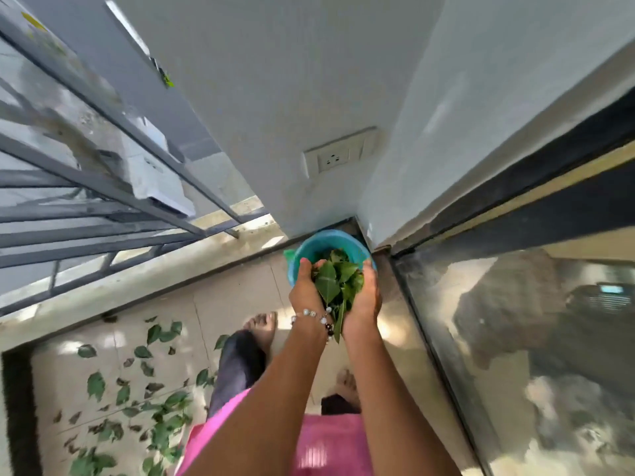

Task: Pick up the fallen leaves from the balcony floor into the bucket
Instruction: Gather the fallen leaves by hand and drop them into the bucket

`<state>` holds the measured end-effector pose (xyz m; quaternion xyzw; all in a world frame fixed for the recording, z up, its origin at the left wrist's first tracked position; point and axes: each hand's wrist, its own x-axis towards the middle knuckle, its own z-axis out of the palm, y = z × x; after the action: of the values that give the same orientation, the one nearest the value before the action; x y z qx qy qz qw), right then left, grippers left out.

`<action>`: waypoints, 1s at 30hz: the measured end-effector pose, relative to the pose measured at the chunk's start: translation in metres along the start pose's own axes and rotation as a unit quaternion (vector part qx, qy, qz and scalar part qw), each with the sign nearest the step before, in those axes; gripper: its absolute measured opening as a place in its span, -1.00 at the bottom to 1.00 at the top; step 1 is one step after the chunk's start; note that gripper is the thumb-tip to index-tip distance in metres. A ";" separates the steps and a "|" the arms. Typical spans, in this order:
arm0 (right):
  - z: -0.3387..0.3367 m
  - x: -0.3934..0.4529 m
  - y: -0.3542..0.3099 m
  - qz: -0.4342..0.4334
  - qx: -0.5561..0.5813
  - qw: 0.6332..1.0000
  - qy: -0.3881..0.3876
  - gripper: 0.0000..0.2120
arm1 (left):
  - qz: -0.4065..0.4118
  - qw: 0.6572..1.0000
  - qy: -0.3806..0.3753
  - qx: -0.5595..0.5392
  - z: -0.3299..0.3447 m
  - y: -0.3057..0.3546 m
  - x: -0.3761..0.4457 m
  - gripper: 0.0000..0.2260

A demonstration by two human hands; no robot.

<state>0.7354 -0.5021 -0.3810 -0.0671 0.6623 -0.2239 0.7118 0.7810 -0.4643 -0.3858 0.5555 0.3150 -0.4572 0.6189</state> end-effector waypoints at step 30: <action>-0.029 -0.153 -0.013 -0.088 0.181 0.970 0.136 -0.66 | 0.021 0.848 -0.125 0.514 -0.008 0.088 -0.120 -0.67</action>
<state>0.7008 -0.4453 -0.2397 0.0361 0.6926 -0.4086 0.5933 0.8164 -0.4342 -0.2448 0.7392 -0.0566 -0.6059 0.2885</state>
